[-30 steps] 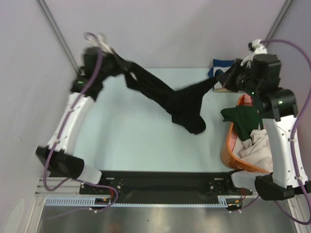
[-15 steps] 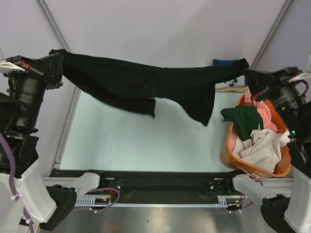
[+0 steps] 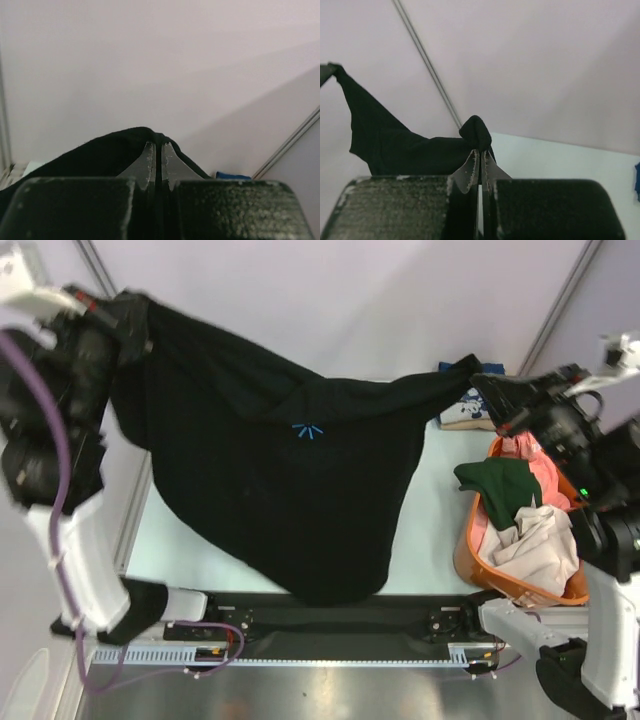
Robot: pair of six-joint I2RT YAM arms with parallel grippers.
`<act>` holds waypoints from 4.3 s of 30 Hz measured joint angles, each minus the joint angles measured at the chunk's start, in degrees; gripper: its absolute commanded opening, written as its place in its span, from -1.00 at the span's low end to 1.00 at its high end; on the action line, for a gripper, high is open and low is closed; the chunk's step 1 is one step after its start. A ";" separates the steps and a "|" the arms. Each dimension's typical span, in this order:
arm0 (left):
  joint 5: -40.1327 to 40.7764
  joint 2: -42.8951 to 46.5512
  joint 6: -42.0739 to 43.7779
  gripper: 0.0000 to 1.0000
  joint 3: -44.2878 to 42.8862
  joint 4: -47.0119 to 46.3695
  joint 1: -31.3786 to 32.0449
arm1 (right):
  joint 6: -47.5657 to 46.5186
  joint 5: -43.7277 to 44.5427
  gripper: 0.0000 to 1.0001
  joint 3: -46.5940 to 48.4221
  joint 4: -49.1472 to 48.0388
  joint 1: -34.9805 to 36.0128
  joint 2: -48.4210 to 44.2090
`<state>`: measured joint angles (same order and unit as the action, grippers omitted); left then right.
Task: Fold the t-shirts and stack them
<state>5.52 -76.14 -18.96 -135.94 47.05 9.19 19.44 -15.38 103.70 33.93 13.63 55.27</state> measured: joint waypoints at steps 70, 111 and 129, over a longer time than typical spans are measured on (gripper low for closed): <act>15.47 -24.37 -29.14 -0.99 75.76 -22.36 87.41 | 13.33 23.89 -1.00 -41.90 11.63 -2.43 -0.94; 67.82 14.69 76.87 -0.99 33.99 -59.17 82.88 | -3.13 3.26 -1.00 10.34 -6.67 -11.72 -10.43; 13.81 -29.29 21.03 -0.29 15.69 -11.85 -4.04 | 0.42 20.09 0.32 23.15 -3.45 -2.75 64.24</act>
<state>19.33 -105.43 2.07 -120.25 35.20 5.15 19.86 4.71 126.85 30.48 10.87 119.50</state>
